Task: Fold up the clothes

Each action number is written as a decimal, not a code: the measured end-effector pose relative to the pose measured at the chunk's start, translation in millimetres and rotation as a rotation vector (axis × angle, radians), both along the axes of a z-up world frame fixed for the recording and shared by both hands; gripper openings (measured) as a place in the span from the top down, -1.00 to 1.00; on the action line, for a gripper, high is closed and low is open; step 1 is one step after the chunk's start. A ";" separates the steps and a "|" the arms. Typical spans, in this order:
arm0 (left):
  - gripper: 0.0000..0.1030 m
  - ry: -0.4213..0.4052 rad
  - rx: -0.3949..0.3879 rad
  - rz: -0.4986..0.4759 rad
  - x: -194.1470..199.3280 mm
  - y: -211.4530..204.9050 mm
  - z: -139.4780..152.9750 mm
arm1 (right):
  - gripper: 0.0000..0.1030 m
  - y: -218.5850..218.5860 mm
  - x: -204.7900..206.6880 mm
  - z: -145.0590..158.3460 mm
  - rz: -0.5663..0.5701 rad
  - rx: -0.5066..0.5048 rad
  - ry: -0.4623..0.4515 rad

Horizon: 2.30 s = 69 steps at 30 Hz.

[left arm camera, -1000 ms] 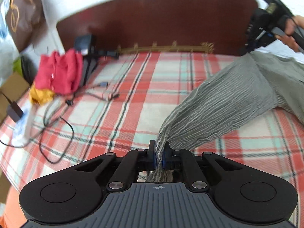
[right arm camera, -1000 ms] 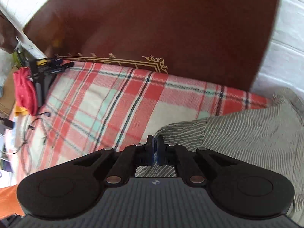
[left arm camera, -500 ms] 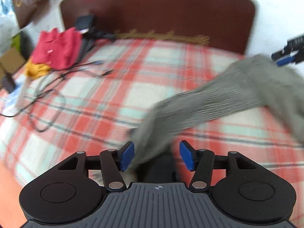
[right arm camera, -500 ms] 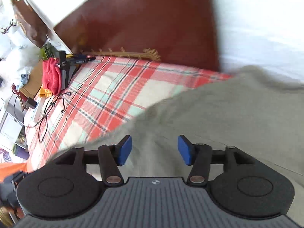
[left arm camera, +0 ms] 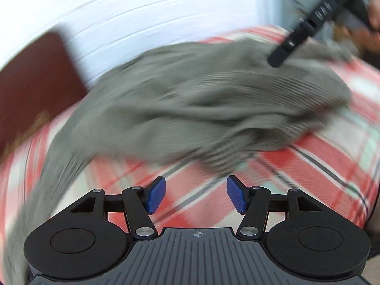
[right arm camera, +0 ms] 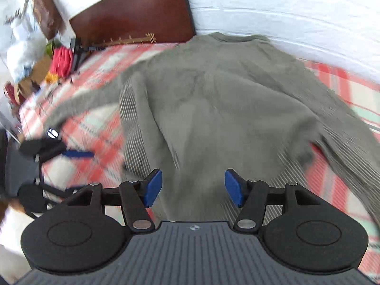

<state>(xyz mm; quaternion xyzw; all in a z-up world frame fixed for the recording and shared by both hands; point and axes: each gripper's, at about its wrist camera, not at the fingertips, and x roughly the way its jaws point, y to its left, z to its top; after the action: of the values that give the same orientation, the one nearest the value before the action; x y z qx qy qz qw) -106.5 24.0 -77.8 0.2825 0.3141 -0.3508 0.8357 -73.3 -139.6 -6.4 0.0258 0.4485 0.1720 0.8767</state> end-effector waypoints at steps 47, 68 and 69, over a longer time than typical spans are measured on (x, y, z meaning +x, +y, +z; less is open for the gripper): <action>-0.24 0.028 -0.116 0.508 -5.5 136.3 66.6 | -0.19 -34.0 -54.5 31.3 0.076 0.101 -0.082; -0.39 0.023 0.140 -0.129 -1.3 -171.4 -10.5 | -0.19 -183.6 -131.8 -27.1 -0.485 0.057 -0.009; -0.07 0.030 0.143 -0.116 2.5 -171.9 -15.0 | -0.19 -182.9 -131.4 -29.4 -0.479 0.067 -0.006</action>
<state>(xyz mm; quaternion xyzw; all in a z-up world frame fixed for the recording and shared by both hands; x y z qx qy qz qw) -103.9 -148.0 -92.8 0.3538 0.3341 -0.3795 0.7868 -204.7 -322.4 -35.8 0.1602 0.4211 -0.0259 0.8924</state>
